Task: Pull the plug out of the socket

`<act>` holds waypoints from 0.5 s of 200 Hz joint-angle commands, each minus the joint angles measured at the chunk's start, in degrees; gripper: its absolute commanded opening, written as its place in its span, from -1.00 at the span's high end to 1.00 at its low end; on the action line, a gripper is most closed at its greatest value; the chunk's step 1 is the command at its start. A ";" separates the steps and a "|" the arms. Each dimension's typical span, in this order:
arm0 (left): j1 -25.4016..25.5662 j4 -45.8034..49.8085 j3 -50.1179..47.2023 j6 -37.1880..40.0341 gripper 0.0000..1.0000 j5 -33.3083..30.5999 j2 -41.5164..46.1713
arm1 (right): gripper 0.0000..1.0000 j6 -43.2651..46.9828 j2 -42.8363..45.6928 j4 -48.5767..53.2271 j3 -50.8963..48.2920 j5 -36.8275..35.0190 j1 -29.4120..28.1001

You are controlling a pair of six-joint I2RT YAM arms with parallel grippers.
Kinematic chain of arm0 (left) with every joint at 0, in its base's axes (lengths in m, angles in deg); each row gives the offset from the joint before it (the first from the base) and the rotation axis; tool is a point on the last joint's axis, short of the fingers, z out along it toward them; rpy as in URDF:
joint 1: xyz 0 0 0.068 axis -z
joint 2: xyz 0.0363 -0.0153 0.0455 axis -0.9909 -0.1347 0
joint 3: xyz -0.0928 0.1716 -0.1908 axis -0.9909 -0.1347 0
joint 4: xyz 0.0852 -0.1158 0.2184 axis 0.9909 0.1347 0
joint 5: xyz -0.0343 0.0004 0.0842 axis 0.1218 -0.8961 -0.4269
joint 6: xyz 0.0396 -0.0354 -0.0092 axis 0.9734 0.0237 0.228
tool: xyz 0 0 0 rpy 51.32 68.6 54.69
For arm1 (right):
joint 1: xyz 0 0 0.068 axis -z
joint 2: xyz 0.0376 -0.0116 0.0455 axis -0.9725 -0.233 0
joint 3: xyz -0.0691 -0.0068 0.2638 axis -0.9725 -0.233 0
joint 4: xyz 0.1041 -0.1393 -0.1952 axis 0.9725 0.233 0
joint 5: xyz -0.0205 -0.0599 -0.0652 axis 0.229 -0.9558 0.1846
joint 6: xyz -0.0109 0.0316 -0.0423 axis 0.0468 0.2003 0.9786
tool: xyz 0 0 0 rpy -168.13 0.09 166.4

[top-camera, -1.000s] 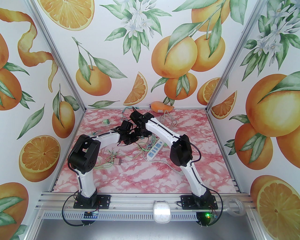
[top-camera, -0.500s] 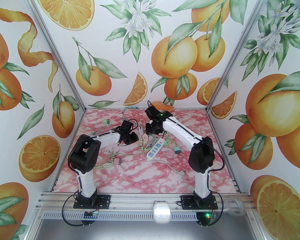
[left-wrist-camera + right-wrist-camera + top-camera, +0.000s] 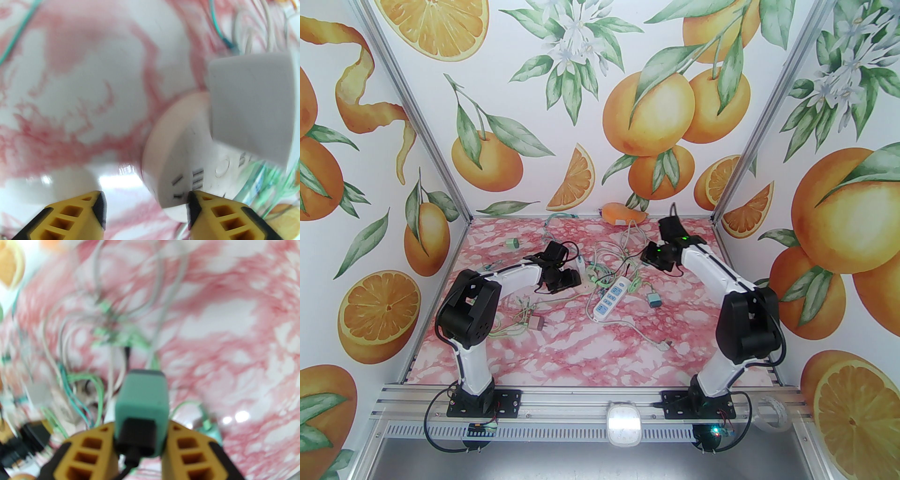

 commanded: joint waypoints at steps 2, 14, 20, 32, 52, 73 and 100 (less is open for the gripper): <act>0.61 2.51 4.24 3.45 -0.70 0.30 6.87 | 0.36 -1.62 -1.22 -6.95 -0.66 4.50 1.41; 0.54 2.32 4.88 4.03 -0.80 -0.27 9.23 | 0.35 -1.90 -2.45 -8.26 -1.22 5.23 2.39; 0.57 2.02 5.04 4.45 -0.82 -0.49 10.28 | 0.34 -2.30 -2.99 -9.49 -1.69 6.01 2.75; 0.48 1.93 5.14 4.51 -0.83 -1.30 12.34 | 0.33 -3.29 -4.04 -11.97 -2.84 6.49 3.50; 0.27 1.39 4.65 4.40 -0.86 -1.77 15.16 | 0.31 -4.72 -6.60 -15.54 -4.42 8.54 4.81; 0.00 1.79 4.46 4.48 -0.87 -1.85 16.91 | 0.31 -5.14 -9.10 -17.63 -5.29 9.93 5.29; -0.18 2.35 4.03 4.66 -0.88 -2.51 18.68 | 0.27 -4.65 -10.55 -18.41 -6.50 9.95 5.48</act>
